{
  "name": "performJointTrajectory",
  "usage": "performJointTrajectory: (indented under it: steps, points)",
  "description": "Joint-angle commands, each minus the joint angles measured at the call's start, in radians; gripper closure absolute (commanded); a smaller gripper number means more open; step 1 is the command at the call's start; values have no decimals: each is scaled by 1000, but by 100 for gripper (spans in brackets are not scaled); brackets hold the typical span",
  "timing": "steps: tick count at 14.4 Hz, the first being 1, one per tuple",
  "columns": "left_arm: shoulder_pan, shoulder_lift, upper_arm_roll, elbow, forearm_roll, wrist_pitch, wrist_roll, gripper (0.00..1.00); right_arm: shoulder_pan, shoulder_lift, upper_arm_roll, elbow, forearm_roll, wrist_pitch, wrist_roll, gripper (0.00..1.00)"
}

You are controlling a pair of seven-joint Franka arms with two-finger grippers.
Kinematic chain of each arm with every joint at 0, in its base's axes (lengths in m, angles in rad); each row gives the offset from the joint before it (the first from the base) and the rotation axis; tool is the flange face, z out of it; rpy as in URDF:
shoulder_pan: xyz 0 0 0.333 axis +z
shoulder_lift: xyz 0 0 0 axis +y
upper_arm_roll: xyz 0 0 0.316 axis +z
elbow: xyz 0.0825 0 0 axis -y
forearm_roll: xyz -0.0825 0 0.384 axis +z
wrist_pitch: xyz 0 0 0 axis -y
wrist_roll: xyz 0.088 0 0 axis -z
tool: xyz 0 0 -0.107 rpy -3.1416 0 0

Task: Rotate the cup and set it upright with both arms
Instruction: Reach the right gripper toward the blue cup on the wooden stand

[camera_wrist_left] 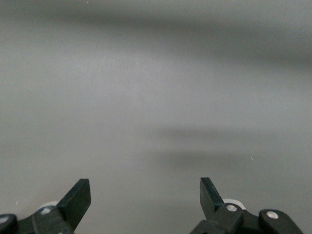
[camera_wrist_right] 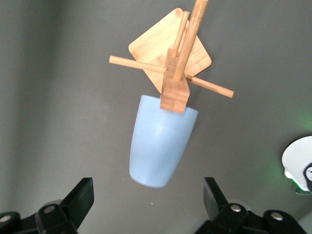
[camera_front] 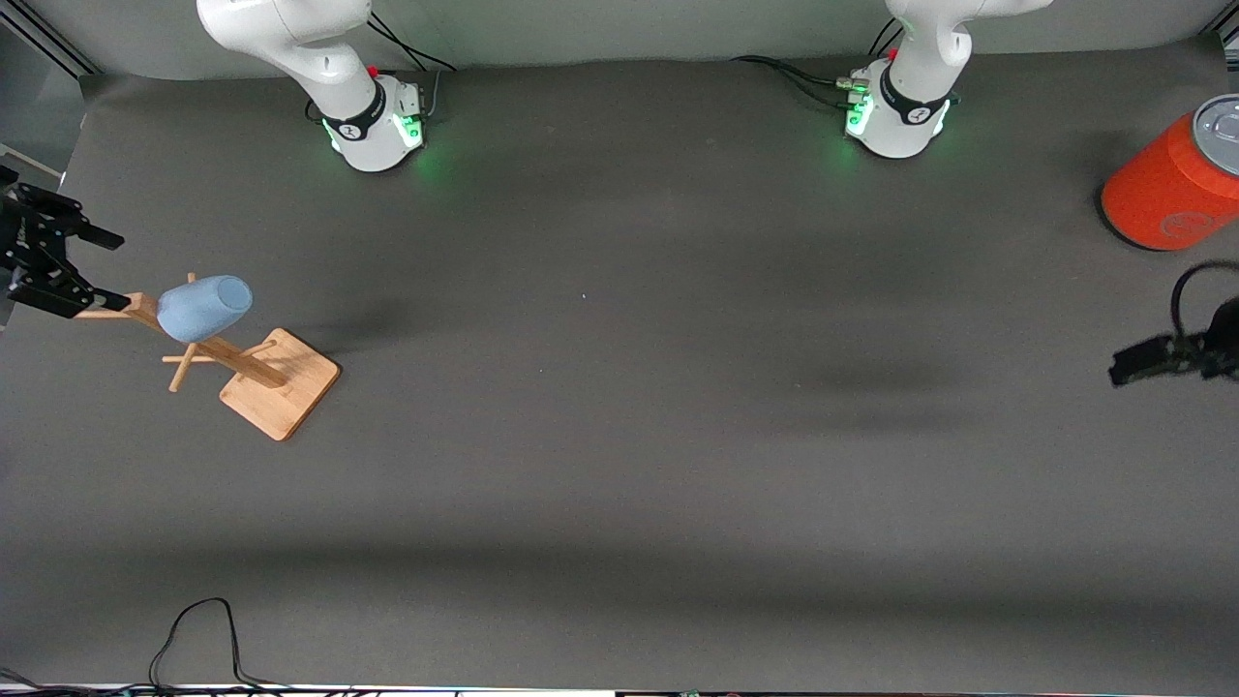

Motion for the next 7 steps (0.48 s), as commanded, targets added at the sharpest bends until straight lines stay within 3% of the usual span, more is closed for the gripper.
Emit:
performJointTrajectory:
  steps: [1,7]
  points:
    - [0,-159,7,-175,-6,21,4,0,4,4,4,-78,51,47,94,0]
    - [4,-239,9,-235,-6,21,14,0,2,41,4,-119,63,74,116,0]
